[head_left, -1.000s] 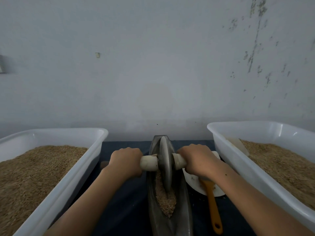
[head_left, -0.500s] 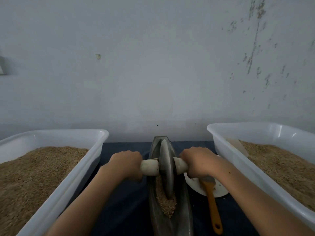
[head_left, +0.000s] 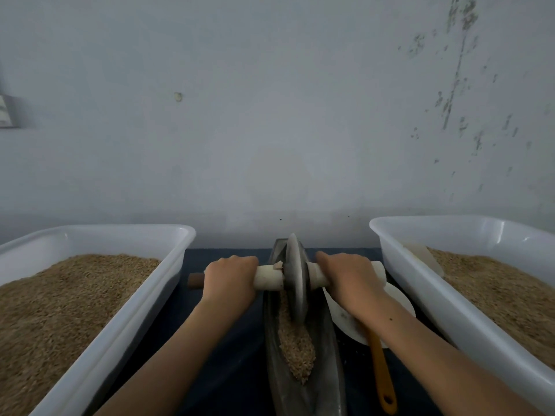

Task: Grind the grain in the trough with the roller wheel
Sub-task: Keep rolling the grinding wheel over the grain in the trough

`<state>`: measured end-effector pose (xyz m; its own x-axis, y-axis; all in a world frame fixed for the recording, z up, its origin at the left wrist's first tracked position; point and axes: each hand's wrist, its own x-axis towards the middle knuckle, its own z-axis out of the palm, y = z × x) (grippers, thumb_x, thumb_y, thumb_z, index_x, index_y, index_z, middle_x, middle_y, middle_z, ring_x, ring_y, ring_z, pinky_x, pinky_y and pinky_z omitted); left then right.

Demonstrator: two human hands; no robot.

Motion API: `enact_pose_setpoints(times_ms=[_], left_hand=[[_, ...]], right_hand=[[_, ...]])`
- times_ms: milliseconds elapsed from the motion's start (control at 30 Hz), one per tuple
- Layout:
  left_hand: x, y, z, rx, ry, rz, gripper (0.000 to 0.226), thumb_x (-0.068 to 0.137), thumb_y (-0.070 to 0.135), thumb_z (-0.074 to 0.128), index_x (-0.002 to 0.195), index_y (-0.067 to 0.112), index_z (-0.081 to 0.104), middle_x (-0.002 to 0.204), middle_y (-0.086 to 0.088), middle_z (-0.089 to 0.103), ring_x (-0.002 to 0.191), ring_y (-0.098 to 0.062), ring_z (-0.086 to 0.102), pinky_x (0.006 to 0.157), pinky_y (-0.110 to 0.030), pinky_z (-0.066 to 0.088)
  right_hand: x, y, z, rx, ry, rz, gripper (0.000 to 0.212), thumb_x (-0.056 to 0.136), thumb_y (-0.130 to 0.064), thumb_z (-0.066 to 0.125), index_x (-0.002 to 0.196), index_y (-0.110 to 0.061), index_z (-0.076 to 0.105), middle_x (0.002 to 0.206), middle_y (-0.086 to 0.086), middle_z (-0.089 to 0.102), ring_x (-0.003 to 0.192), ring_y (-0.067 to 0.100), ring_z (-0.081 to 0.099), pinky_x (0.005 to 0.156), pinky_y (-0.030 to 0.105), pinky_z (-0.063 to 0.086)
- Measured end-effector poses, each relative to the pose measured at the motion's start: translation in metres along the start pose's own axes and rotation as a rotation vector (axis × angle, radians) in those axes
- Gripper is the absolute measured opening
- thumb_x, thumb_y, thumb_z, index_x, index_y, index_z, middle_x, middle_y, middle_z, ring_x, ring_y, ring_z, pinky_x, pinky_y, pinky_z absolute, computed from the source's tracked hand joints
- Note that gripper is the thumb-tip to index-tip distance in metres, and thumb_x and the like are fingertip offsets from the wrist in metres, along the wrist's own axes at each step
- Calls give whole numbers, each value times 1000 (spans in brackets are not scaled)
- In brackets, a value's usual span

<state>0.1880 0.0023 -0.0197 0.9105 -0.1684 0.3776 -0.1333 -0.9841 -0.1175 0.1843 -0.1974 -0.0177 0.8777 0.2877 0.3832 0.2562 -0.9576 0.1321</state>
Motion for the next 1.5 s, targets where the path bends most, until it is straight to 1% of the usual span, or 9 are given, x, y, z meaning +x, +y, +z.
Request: enact_pose_setpoints(times_ms=[100,333,467,633,767,1000,1100,1233,1500], left_hand=[[1,-1,-3,32,-70,14,23,87,30,57,109,21,55,102,1,61,93,-18,59,71,-28,38],[2,-10,-16,-49,-505,62,43,74,34,72,112,17,59,94,1,64,84,-16,60,70,-29,43],[3,-6,-15,-10,-400,52,38,75,36,70,107,19,59,82,5,55,77,-15,55,67,-29,41],[5,-2,-2,17,-112,16,25,84,32,59,108,24,57,101,1,62,93,-19,59,70,-29,38],[3,-2,1,4,-70,3,23,86,32,58,107,23,55,103,1,62,94,-19,59,70,-28,36],[3,-7,-15,-23,-433,44,41,77,35,70,113,19,57,96,2,62,79,-15,53,70,-28,42],[2,-8,-18,-53,-542,65,35,76,32,71,106,18,59,75,6,59,74,-14,57,70,-28,45],[1,-6,-16,-13,-425,43,40,76,36,71,110,19,58,90,3,61,81,-16,55,70,-29,42],[0,1,0,-18,-11,-7,22,87,34,56,107,25,54,101,3,62,92,-17,59,69,-27,36]], right_hand=[[1,2,-6,-1,-79,-11,15,89,-15,52,102,-21,46,103,3,63,94,26,60,69,31,35],[0,7,-28,38,-474,-98,23,80,-16,66,102,-20,58,88,-1,58,78,17,56,62,26,39],[2,7,-23,33,-451,-79,22,80,-17,66,101,-20,58,89,-1,59,80,18,58,63,28,40],[4,5,-4,-21,-100,-30,17,86,-15,54,100,-23,49,98,1,63,89,25,61,66,31,33],[3,3,5,-30,34,-29,17,90,-19,54,105,-21,45,97,0,63,88,23,60,67,31,35],[2,7,-17,-34,-307,-97,25,80,-13,60,105,-18,59,98,3,63,87,23,60,65,29,36],[1,8,-24,6,-441,-106,22,78,-17,66,99,-17,59,89,3,59,78,21,56,63,29,38],[4,8,-18,-11,-386,-89,24,79,-17,64,103,-18,60,94,2,63,82,21,60,64,29,39],[5,6,7,-39,11,-45,21,89,-17,53,108,-21,45,101,2,64,92,26,61,67,32,35]])
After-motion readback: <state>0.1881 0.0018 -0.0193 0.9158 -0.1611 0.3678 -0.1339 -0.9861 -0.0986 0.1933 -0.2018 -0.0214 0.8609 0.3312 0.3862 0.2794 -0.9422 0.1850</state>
